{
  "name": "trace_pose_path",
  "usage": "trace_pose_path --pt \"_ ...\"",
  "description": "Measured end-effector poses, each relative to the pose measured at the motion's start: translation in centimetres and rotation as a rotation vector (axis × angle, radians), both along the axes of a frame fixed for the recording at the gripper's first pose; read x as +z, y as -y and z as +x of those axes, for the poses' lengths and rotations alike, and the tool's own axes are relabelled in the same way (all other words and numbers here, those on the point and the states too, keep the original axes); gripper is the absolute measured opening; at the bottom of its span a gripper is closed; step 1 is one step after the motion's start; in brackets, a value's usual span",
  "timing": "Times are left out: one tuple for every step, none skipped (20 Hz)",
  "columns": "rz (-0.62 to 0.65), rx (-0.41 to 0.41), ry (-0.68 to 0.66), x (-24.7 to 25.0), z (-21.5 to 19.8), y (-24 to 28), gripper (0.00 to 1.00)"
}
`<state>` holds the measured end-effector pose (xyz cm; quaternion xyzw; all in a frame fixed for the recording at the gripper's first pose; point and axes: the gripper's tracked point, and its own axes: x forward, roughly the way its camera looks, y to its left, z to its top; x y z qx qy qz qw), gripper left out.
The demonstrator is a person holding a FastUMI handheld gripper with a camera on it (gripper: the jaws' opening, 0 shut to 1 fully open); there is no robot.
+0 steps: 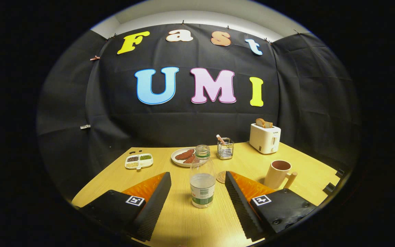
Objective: Take the bottle from table, then pour the juice into the cup, finally place the bottle on the coaster
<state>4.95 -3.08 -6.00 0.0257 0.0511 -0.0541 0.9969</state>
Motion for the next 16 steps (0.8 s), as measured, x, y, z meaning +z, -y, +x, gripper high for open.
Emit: trace_pose_path --pt "0.008 0.000 -0.006 -0.5 0.3 0.0 0.98" --pt "0.015 -0.010 -0.010 -1.1 0.5 0.3 0.98" --pt "0.021 -0.016 -0.013 -1.5 0.8 0.4 0.97" --pt "0.029 -0.020 -0.025 -2.1 1.2 0.5 0.98" --pt "0.034 -0.024 -0.035 -2.8 1.6 0.4 0.98" --pt "0.035 -0.029 -0.042 -3.4 2.0 0.4 0.98" --pt "0.034 -0.031 -0.049 -3.9 2.4 0.5 0.98" --pt "0.030 -0.029 -0.057 -4.5 2.7 0.4 0.99" --pt "0.025 -0.026 -0.065 -4.9 3.0 0.3 1.00" --pt "0.016 -0.024 -0.075 -5.5 3.4 0.3 1.00" --pt "0.004 -0.025 -0.083 -6.0 3.6 0.4 1.00" --pt "-0.006 -0.028 -0.091 -6.6 3.8 0.5 1.00" --pt "-0.013 -0.030 -0.096 -7.0 4.1 0.6 1.00" --pt "-0.021 -0.034 -0.103 -7.3 4.4 0.7 1.00" --pt "-0.030 -0.045 -0.111 -7.7 4.7 1.0 1.00" --pt "-0.036 -0.048 -0.111 -7.8 5.1 1.2 1.00"
